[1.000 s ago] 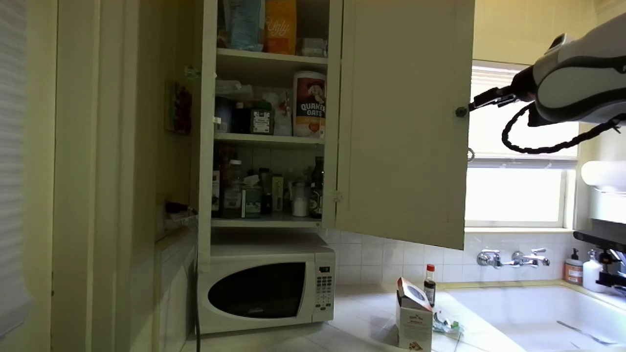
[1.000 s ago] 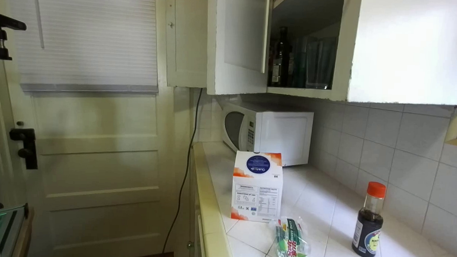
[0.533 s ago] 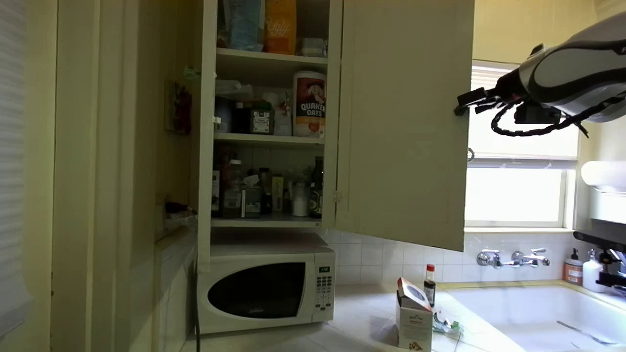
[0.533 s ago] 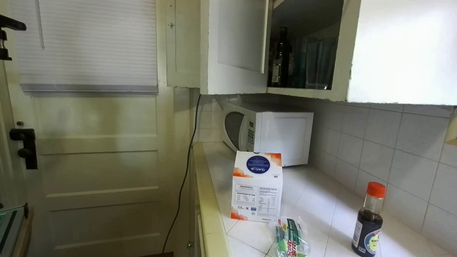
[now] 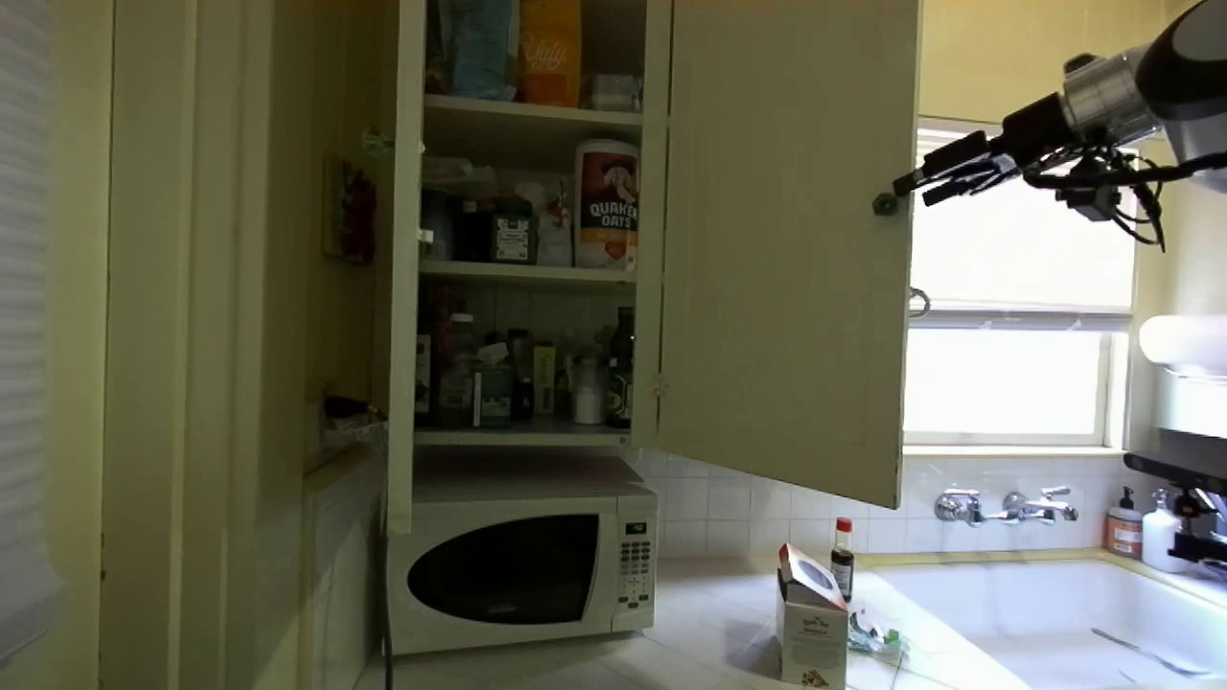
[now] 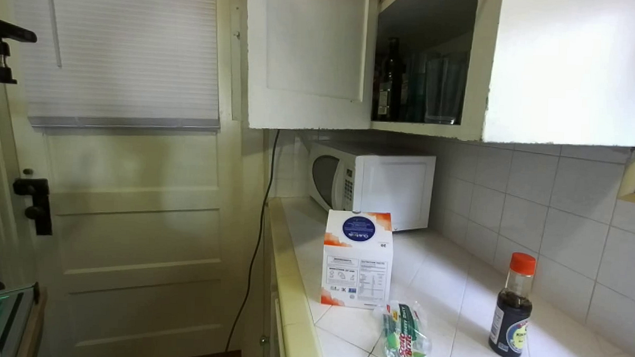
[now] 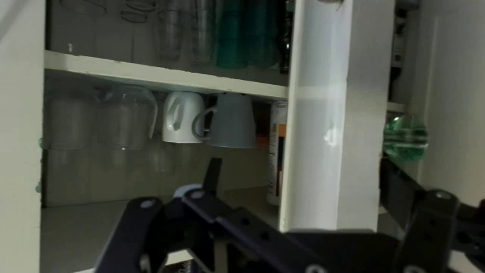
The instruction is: Open the top right cabinet door
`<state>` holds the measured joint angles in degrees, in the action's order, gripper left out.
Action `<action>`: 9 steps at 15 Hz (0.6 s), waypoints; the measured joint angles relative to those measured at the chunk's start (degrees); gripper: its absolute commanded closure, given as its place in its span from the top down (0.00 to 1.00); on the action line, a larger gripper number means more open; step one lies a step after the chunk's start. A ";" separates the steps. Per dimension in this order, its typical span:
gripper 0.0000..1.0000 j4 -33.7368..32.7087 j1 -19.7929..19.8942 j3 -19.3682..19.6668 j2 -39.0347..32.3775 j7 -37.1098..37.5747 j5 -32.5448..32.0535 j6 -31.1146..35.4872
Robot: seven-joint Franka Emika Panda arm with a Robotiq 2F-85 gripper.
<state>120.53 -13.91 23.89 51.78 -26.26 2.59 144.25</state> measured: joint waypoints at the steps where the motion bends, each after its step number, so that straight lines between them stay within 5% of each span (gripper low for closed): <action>1: 1.00 -0.20 -1.06 0.00 1.14 -0.70 0.73 -1.96; 5: 1.00 -0.69 -5.87 0.00 5.07 -2.63 4.76 -9.65; 9: 1.00 -1.52 -6.44 -0.56 5.48 -5.08 10.78 -16.46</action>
<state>119.01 -20.35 23.33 57.25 -31.34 13.37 127.78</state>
